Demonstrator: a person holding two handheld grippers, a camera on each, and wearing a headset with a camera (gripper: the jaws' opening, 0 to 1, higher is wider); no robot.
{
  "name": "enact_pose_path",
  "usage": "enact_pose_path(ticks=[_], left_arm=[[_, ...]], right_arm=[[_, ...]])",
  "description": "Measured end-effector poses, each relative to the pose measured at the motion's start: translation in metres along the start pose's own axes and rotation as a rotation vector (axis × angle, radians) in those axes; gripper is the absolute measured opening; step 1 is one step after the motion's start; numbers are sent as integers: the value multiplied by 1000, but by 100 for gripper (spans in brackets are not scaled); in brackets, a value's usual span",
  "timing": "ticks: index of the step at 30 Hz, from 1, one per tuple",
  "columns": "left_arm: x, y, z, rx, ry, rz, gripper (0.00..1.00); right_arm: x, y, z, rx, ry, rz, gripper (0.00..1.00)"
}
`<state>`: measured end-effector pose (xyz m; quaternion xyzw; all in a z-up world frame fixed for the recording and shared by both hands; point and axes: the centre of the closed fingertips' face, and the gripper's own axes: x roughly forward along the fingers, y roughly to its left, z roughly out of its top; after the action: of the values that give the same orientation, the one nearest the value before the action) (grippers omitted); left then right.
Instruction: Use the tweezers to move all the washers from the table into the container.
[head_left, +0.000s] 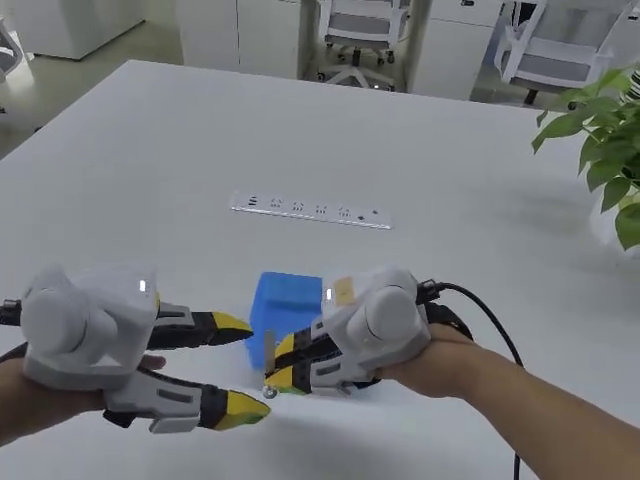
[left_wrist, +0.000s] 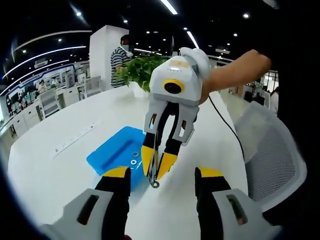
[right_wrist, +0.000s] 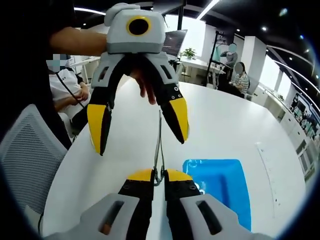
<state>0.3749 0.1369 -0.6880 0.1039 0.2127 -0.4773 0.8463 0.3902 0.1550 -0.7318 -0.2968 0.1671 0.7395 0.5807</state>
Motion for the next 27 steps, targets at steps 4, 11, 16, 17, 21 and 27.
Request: enact_pose_path(ticks=[4, 11, 16, 17, 21, 27], left_arm=[[-4, 2, -4, -27, -1, 23, 69], [-11, 2, -9, -53, -6, 53, 84], [-13, 1, -13, -55, 9, 66, 90], [-14, 0, -13, -53, 10, 68, 91], [-15, -2, -15, -55, 10, 71, 94], [-15, -4, -17, -66, 19, 71, 99]], right_arm=[[-6, -2, 5, 0, -9, -7, 9], [-17, -7, 10, 12, -16, -20, 9], [-24, -13, 14, 12, -22, -36, 9], [-25, -14, 14, 12, -23, -39, 9], [-30, -21, 16, 13, -29, -53, 9], [-35, -32, 18, 1, -33, -72, 9]])
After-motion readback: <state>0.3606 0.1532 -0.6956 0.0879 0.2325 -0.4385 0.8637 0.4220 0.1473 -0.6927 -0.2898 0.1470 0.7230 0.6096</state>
